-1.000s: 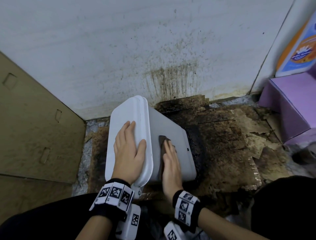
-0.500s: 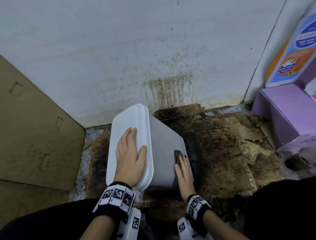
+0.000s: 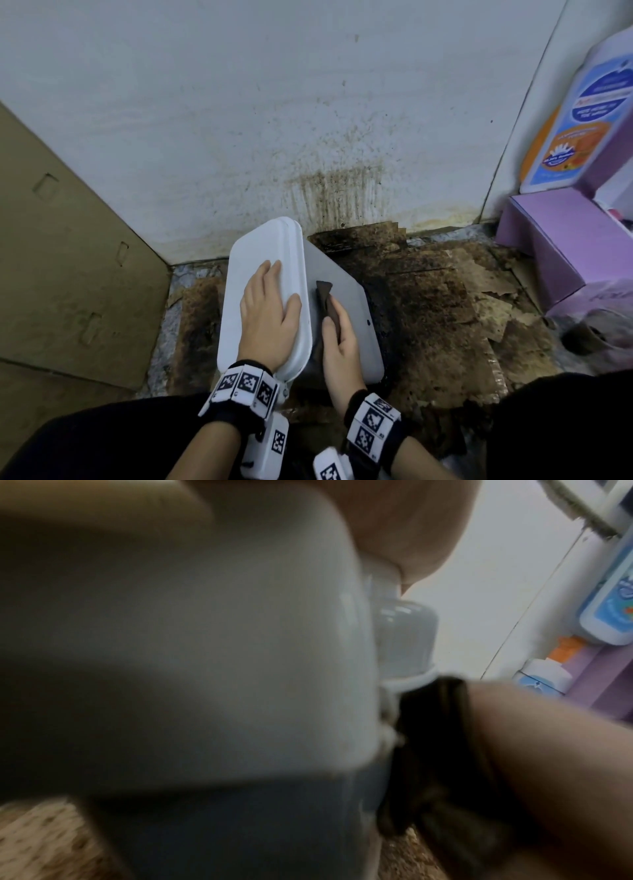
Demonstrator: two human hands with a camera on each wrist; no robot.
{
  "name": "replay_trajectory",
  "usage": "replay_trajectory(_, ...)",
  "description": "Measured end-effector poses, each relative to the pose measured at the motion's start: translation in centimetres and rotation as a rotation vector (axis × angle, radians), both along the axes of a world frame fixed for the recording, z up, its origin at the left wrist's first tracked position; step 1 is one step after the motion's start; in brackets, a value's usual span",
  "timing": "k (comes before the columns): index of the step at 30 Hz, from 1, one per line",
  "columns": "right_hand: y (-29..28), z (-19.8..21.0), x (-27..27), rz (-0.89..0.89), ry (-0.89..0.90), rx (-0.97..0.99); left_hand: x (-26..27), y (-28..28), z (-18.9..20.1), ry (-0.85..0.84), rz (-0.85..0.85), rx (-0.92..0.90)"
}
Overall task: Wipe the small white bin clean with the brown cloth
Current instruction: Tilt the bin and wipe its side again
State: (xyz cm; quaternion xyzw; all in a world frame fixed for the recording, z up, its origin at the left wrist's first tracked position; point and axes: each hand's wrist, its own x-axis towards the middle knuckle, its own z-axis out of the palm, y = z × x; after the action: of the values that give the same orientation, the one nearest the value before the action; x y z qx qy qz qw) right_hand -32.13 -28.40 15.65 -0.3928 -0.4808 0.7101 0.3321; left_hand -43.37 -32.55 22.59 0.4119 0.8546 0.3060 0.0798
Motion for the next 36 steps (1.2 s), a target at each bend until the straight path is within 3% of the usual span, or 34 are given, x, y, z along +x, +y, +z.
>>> replay_trajectory(5, 2.3, 4.7, 0.5, 0.048, 0.143, -0.215, 1.4, 0.9, 0.6, -0.024, -0.005, 0.003)
replay_trajectory(10, 4.5, 6.3, 2.0, 0.116, 0.090, -0.074, 3.8, 2.6, 1.4, -0.110, -0.037, 0.037)
replay_trajectory(12, 4.9, 6.5, 2.7, 0.161, 0.014, 0.023, 4.5, 3.0, 1.6, -0.219, -0.065, 0.097)
replay_trajectory(14, 5.3, 6.7, 3.3, 0.207, -0.041, 0.093, 5.0, 3.2, 2.5, -0.431, -0.046, 0.239)
replay_trajectory(17, 6.0, 6.4, 4.1, 0.199, -0.108, 0.170, 4.9, 2.9, 3.8, -0.739, 0.111, 0.446)
replay_trajectory(20, 6.7, 5.8, 4.9, 0.182, -0.182, 0.217, 3.2, 1.8, 3.4, -0.586, 0.173, 0.418)
replay_trajectory(23, 7.3, 6.1, 5.8, 0.179, -0.233, 0.212, 1.6, 0.5, 2.1, -0.393, 0.233, 0.164)
replay_trajectory(27, 8.6, 6.4, 7.0, 0.191, -0.321, 0.250, 2.2, -0.6, 0.1, -0.442, 0.264, -0.077)
replay_trajectory(31, 9.6, 6.1, 7.8, 0.203, -0.368, 0.257, 3.5, -0.7, -0.6, -0.591, 0.160, -0.019)
replay_trajectory(36, 9.7, 5.5, 8.1, 0.192, -0.358, 0.229, 4.0, -0.5, -1.4, -0.573, 0.094, 0.007)
